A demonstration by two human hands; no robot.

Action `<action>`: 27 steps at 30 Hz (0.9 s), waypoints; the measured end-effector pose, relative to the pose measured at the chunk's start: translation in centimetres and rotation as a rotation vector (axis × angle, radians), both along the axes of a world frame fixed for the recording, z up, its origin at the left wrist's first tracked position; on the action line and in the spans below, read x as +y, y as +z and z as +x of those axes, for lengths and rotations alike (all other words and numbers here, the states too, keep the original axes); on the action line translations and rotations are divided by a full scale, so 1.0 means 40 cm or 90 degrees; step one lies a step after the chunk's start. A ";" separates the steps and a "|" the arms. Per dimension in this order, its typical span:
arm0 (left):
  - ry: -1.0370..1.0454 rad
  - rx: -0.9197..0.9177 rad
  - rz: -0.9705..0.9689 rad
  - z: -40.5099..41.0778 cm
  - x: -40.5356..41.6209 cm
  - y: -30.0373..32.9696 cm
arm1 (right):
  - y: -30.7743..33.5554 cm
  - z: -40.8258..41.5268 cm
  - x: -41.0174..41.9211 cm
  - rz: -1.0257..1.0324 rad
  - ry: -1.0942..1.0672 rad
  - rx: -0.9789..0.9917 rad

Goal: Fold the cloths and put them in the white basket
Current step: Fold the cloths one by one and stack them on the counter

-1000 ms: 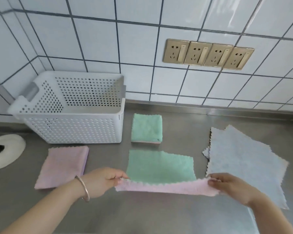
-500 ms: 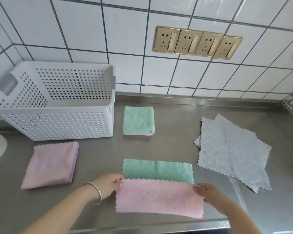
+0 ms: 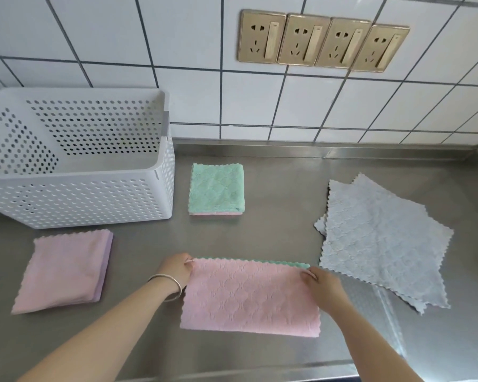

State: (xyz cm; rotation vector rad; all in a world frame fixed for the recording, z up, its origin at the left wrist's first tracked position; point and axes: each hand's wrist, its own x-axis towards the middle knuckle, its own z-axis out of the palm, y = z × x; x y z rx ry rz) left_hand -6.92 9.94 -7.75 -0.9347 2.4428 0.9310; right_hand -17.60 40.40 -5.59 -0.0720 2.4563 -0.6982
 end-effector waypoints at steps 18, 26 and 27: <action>0.006 -0.096 -0.095 -0.038 0.017 -0.007 | -0.048 -0.028 -0.025 0.091 -0.117 0.005; -0.161 0.182 -0.381 0.004 0.107 0.008 | -0.010 0.041 -0.005 0.072 -0.171 0.046; -0.251 0.179 -0.373 0.013 0.125 0.001 | -0.010 0.060 -0.002 0.072 -0.175 0.038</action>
